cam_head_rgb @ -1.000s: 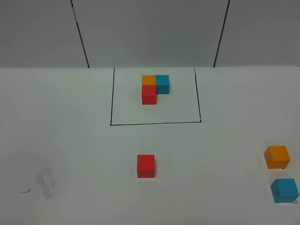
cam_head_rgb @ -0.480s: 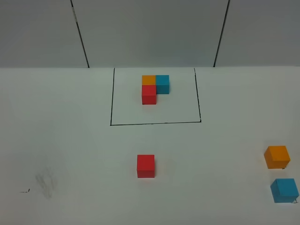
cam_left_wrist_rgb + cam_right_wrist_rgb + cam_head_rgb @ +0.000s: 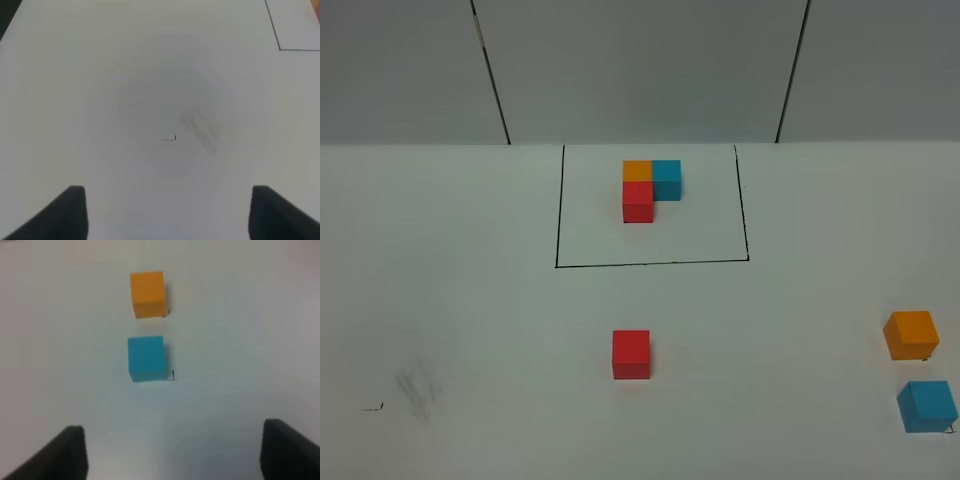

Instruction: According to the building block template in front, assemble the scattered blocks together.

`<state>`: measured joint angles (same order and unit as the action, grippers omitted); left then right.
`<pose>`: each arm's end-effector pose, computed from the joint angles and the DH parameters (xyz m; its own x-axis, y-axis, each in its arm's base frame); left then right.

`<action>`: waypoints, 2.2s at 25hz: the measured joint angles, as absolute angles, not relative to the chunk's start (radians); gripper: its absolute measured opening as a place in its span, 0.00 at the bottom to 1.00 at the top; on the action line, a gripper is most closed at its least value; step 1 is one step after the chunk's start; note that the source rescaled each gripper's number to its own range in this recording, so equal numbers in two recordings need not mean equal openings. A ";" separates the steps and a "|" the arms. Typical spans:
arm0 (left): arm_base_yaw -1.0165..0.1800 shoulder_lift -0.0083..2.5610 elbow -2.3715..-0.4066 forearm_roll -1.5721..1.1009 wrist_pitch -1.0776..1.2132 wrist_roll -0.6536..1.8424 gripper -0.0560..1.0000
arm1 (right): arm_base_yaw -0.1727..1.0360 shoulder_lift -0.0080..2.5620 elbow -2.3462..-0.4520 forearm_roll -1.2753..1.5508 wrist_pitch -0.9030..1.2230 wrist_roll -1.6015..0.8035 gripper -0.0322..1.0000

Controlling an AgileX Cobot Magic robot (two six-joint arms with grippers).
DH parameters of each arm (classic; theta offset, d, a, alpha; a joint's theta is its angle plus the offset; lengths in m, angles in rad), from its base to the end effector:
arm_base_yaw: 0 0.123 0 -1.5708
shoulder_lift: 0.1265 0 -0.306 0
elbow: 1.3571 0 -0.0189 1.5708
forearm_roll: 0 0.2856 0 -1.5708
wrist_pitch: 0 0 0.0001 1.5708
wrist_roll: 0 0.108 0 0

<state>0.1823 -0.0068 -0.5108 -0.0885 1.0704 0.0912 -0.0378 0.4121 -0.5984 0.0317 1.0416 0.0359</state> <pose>0.0179 -0.0052 0.2892 -0.4450 -0.0327 -0.8949 -0.0910 0.9958 0.0088 0.0848 -0.0003 0.3002 -0.6922 0.0781 -0.7174 0.0541 0.9969 0.0563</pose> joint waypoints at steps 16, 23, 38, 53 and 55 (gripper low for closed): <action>0.182 -0.007 -0.511 -0.089 1.070 0.091 0.63 | -0.038 0.656 -0.715 0.074 1.046 -0.017 0.51; 0.182 -0.007 -0.511 -0.089 1.070 0.091 0.63 | -0.038 0.744 -0.715 0.074 0.933 -0.043 0.51; 0.182 -0.007 -0.511 -0.089 1.070 0.091 0.63 | -0.038 0.980 -0.812 0.077 0.889 -0.076 0.51; 0.182 -0.007 -0.511 -0.089 1.070 0.089 0.63 | -0.038 1.259 -0.914 0.107 0.874 -0.123 0.51; 0.182 -0.007 -0.511 -0.089 1.070 0.089 0.63 | -0.038 1.296 -0.942 0.122 0.872 -0.140 0.51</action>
<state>0.1823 -0.0068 -0.5108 -0.0885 1.0704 0.0889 -0.0378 1.2958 -0.9418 0.1225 0.8724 -0.1397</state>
